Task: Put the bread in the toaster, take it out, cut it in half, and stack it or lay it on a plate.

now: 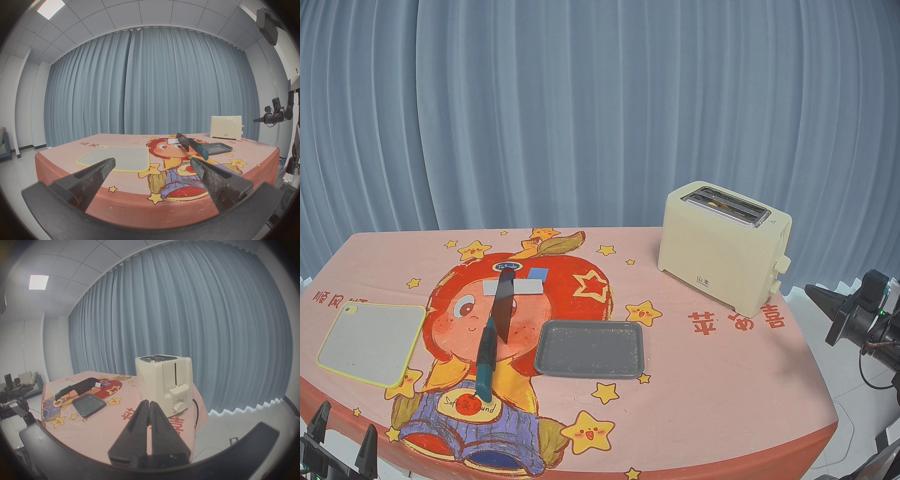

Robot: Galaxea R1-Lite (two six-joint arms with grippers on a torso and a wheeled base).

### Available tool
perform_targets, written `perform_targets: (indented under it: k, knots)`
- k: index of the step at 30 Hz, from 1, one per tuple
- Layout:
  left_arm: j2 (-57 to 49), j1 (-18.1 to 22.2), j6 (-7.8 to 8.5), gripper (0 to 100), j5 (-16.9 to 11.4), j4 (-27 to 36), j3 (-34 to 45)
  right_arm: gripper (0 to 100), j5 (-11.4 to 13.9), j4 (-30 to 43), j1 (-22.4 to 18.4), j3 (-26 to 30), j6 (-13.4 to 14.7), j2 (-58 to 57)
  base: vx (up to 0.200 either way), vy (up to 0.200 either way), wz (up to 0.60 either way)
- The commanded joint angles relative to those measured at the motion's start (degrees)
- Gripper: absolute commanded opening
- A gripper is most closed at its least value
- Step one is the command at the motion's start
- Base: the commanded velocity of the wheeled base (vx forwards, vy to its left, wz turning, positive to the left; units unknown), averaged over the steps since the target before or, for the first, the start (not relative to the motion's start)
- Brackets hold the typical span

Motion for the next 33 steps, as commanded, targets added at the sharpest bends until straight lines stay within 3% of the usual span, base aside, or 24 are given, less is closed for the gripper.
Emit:
perform_targets:
  k: [1,5,23,33]
  knots:
    - [0.1,0.0,0.0,100,0.0,0.0,1.0,0,-1.4,0.3,-0.2,-1.5,0.6,2.6,0.0,0.0,0.0]
    - [0.1,0.0,0.0,100,0.0,0.0,1.0,0,-3.4,0.4,-0.3,-2.8,0.8,3.1,0.0,0.0,0.0]
    - [0.1,0.0,0.0,100,0.0,0.0,1.0,0,-3.6,-0.4,-0.2,-2.6,0.5,8.1,0.0,0.0,0.0]
    - [0.1,0.0,0.0,100,0.0,0.0,1.0,0,-4.9,0.0,-0.3,-2.6,0.6,9.8,0.0,0.0,0.0]
